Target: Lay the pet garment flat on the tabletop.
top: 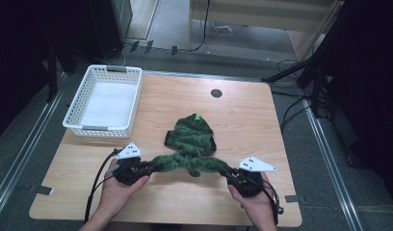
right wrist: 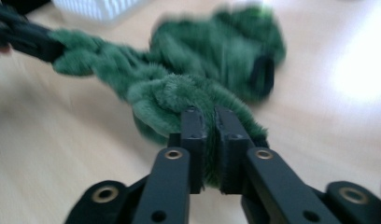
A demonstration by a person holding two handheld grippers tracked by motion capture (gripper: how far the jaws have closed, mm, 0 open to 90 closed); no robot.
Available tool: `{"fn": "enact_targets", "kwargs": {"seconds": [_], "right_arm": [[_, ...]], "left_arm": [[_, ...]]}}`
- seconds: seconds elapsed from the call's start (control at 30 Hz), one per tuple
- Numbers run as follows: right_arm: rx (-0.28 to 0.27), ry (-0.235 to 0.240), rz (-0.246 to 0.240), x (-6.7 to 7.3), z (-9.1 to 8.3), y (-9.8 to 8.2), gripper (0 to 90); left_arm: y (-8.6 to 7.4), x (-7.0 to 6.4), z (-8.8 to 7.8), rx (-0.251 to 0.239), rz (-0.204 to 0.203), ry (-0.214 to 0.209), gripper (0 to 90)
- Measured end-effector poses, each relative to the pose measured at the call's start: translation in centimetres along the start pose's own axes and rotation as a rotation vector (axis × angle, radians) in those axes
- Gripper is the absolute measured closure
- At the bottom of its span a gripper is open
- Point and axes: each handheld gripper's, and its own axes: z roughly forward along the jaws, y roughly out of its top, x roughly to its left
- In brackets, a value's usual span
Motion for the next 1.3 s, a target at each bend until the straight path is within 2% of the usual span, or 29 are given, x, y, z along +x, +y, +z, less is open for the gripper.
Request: {"fn": "enact_targets", "kwargs": {"seconds": [0.03,0.07,0.1,0.2,0.27,0.3,0.37,0.4,0.47,0.53,0.57,0.6,0.63,0.67,0.7,0.77,0.83,0.9,1.0,1.03,1.07,1.1,1.13,1.23,1.3], "right_arm": [[0.016,0.005,-0.001,0.0,0.0,-0.5,73.2],[0.022,0.011,-0.005,0.0,-0.2,-0.9,61.9],[0.021,0.019,-0.012,0.0,-0.5,-1.0,55.6],[-0.037,0.047,0.012,-0.1,-1.3,-0.6,52.4],[-0.071,0.043,0.031,-0.2,-1.2,-0.2,53.2],[-0.072,0.04,0.04,-0.2,-0.8,-0.1,54.4],[-0.026,0.045,0.042,0.1,0.6,-0.3,56.7],[0.007,0.046,0.02,0.4,1.3,-0.6,58.9],[0.071,0.034,-0.014,0.9,2.7,-1.5,63.0],[0.129,0.014,-0.026,0.9,3.5,-2.3,65.6],[0.151,-0.018,-0.024,0.7,3.6,-2.5,65.5],[0.145,-0.031,-0.013,0.1,3.6,-2.4,65.1],[0.117,-0.032,0.017,-0.6,3.4,-1.9,65.1],[0.084,-0.049,0.053,-1.3,3.4,-1.0,65.2],[0.053,-0.071,0.068,-1.9,3.6,0.1,65.2],[0.022,-0.093,0.049,-2.9,5.1,2.8,64.3],[0.045,-0.117,0.03,-4.2,7.9,5.4,62.5],[0.073,-0.161,0.044,-5.6,10.7,7.2,59.8],[0.156,-0.108,0.099,-7.3,14.1,8.3,55.4],[0.19,-0.103,0.096,-7.4,14.8,8.4,55.8],[0.217,-0.108,0.068,-7.4,15.4,8.4,58.9],[0.228,-0.128,0.03,-7.3,15.8,8.4,65.6],[0.232,-0.137,0.013,-7.2,16.2,8.5,72.3],[0.223,-0.165,0.002,-7.7,16.8,8.9,89.3],[0.205,-0.197,0.024,-8.4,17.3,9.5,90.0]], "left_arm": [[-0.5,0.3,0.0,-0.008,-0.005,-0.011,73.0],[-0.9,0.6,-0.2,-0.019,-0.021,-0.01,64.0],[-0.9,0.9,-0.4,-0.033,-0.036,-0.009,58.5],[-0.4,1.1,-1.1,-0.1,-0.07,-0.007,53.7],[-0.2,0.9,-0.5,-0.096,-0.057,0.013,53.4],[-0.3,0.8,0.0,-0.074,-0.046,0.015,53.4],[-0.7,0.6,1.3,-0.019,-0.019,0.029,54.7],[-1.1,0.5,1.9,0.004,-0.013,0.039,56.6],[-1.9,0.6,2.7,0.036,-0.006,0.03,62.4],[-2.3,0.9,3.0,0.047,-0.001,0.024,69.2],[-2.5,1.0,3.0,0.043,0.002,0.019,70.8],[-2.5,1.2,2.9,0.037,0.001,0.013,71.7],[-2.6,1.4,2.9,0.031,0.001,0.005,72.0],[-2.6,1.6,2.9,0.025,-0.007,-0.007,72.0],[-2.7,1.8,2.9,0.016,-0.014,-0.016,71.9],[-2.7,1.9,2.9,0.002,-0.022,-0.022,71.3],[-2.9,1.8,2.8,-0.008,-0.024,-0.016,71.1],[-3.0,1.7,2.7,-0.013,-0.014,-0.01,70.4],[-3.2,1.6,2.7,-0.019,-0.012,-0.005,69.9],[-3.2,1.6,2.6,-0.021,-0.012,-0.004,69.9],[-3.2,1.6,2.6,-0.023,-0.014,-0.004,69.9],[-3.2,1.6,2.6,-0.023,-0.015,-0.004,70.2],[-3.2,1.6,2.6,-0.025,-0.015,-0.002,70.6],[-3.3,1.5,2.6,-0.021,-0.01,0.001,72.8],[-3.3,1.5,2.6,-0.018,-0.004,0.008,74.2]]}}
